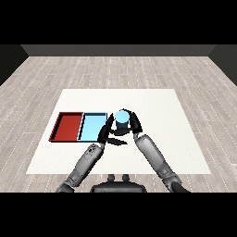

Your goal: Pick the blue can and put it in the blue box

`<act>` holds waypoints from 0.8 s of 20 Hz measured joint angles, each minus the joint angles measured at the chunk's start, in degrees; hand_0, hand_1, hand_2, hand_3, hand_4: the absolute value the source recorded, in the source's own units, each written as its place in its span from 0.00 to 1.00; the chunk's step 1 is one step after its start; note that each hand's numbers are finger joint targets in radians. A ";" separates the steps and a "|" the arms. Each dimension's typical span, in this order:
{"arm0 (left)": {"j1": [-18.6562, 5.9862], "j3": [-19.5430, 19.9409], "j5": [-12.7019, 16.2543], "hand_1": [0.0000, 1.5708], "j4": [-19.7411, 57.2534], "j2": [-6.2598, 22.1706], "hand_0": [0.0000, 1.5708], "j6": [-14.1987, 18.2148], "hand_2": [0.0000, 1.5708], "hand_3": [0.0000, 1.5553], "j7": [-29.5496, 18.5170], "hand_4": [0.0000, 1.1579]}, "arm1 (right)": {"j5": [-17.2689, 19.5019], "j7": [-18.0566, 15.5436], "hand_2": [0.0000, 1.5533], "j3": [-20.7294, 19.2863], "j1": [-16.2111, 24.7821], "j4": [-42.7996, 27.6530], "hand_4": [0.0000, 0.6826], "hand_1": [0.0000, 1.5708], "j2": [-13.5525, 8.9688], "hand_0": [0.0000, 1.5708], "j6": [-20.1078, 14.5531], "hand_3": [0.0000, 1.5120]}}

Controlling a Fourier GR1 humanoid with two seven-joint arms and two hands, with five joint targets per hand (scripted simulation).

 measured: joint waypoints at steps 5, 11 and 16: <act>-0.85 -1.32 1.24 0.00 1.43 -0.01 0.00 0.95 0.00 0.00 -0.81 0.00 | 2.01 1.46 0.94 0.99 0.33 -1.22 0.79 0.96 1.23 0.96 0.53 0.91; -3.31 -0.87 3.74 0.00 4.37 -0.01 0.00 -0.70 0.00 0.00 -2.40 0.00 | 1.98 1.91 0.93 1.96 0.39 -2.00 0.82 0.86 1.86 0.86 0.96 0.91; -3.98 -3.05 5.72 0.00 4.98 0.09 0.00 0.88 0.00 0.00 -3.85 0.00 | 1.53 1.61 0.94 6.02 1.61 -2.89 0.84 0.97 1.93 0.97 -2.21 0.92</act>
